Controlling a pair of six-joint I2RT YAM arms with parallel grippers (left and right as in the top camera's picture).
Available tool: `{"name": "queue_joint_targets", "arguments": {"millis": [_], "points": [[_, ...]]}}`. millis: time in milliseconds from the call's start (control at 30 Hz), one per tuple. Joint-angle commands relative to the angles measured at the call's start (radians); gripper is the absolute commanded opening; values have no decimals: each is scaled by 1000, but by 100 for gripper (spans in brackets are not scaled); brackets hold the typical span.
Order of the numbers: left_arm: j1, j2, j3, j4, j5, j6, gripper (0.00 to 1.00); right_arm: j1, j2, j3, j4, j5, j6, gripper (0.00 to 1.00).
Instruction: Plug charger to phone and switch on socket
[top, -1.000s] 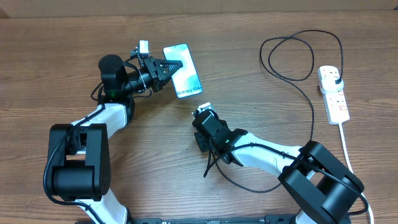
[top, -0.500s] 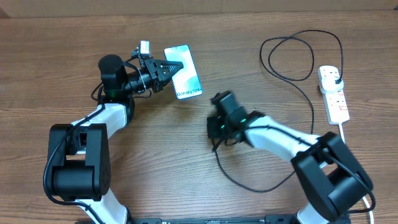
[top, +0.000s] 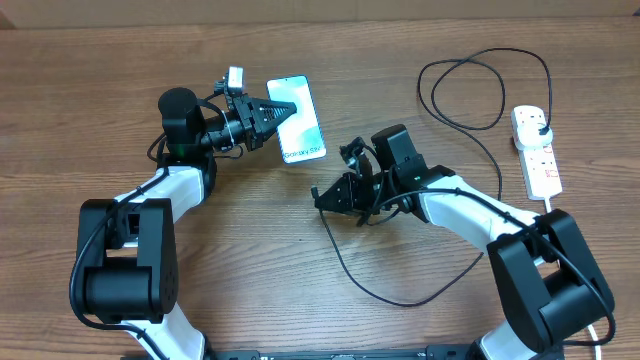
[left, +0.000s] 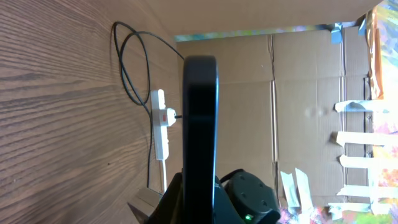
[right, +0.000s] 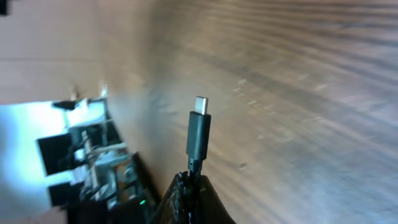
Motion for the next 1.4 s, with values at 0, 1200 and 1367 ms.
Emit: {"name": "queue_joint_targets", "arguments": {"millis": [0, 1200, 1367], "points": [[11, 1, 17, 7, 28, -25, 4, -10, -83, 19, -11, -89, -10, 4], [-90, 1, 17, 8, -40, -79, 4, -10, -392, -179, 144, 61, -22, 4], [-90, 1, 17, 8, -34, -60, 4, -10, -392, -179, 156, 98, 4, 4]]}}
